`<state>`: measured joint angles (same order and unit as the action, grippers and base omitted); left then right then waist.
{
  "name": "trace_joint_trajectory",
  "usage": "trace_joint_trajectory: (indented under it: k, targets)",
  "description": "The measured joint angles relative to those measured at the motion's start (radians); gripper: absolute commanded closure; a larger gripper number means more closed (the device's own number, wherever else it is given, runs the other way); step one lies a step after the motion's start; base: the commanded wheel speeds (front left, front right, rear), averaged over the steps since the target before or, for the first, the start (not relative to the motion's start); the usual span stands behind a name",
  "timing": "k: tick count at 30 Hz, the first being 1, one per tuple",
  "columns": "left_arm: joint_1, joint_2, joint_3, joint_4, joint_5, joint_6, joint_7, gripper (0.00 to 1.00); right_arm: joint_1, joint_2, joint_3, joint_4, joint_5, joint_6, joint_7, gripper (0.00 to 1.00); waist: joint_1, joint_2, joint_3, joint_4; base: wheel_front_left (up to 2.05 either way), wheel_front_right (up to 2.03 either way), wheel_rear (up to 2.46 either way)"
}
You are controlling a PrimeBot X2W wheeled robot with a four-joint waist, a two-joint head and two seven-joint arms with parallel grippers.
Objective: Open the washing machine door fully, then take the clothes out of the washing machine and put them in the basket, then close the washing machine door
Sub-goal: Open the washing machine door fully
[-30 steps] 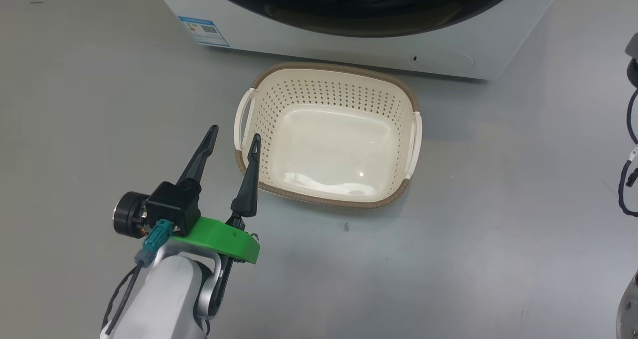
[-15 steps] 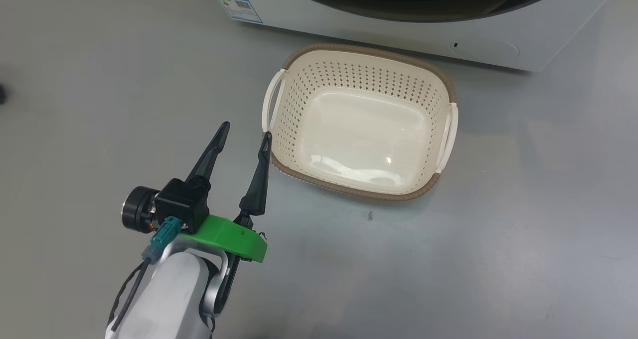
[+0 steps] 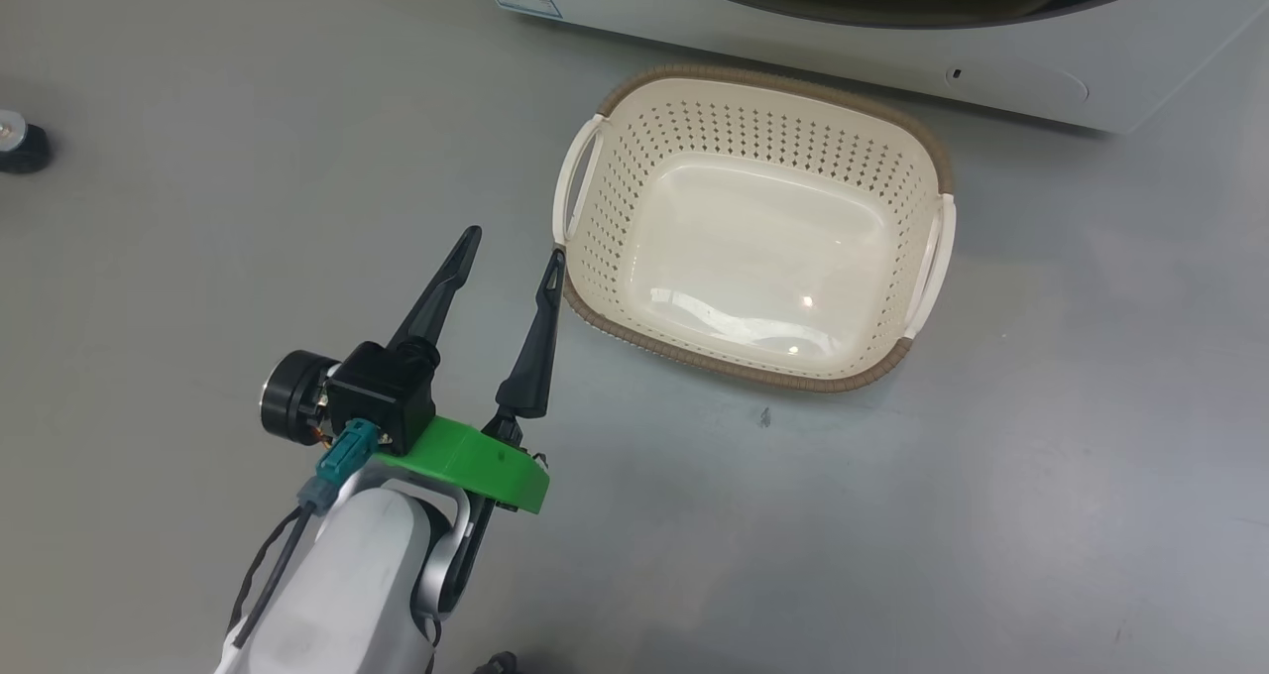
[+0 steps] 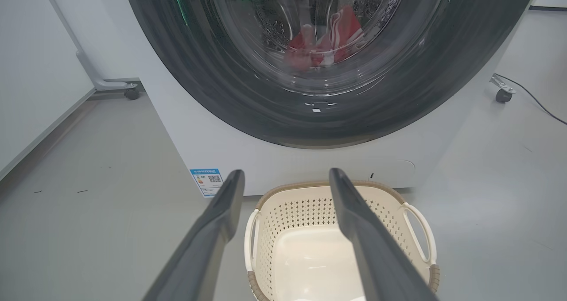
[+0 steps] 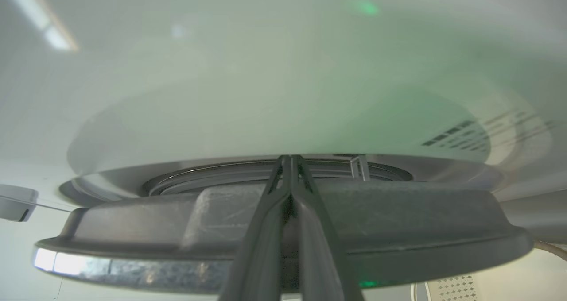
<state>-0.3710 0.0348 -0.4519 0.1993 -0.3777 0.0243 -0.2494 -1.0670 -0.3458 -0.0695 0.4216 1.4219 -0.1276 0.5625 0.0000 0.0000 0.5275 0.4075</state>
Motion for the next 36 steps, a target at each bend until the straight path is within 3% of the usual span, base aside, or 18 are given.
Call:
trace_joint_trajectory:
  k: [18,36]
  targets:
    - [-0.008,-0.002,0.015,0.002,0.001,0.002,-0.003,0.00,-0.072,-0.018,0.030,0.078,0.006,-0.001,0.110,1.00,0.0000,0.0000,0.012,-0.012,0.00,0.00,0.00]
    - [-0.008,-0.003,0.024,0.020,0.012,0.003,-0.003,0.00,-0.046,-0.023,0.058,0.093,0.048,-0.004,0.216,1.00,0.0000,0.0000,-0.013,-0.034,0.00,0.00,0.00]
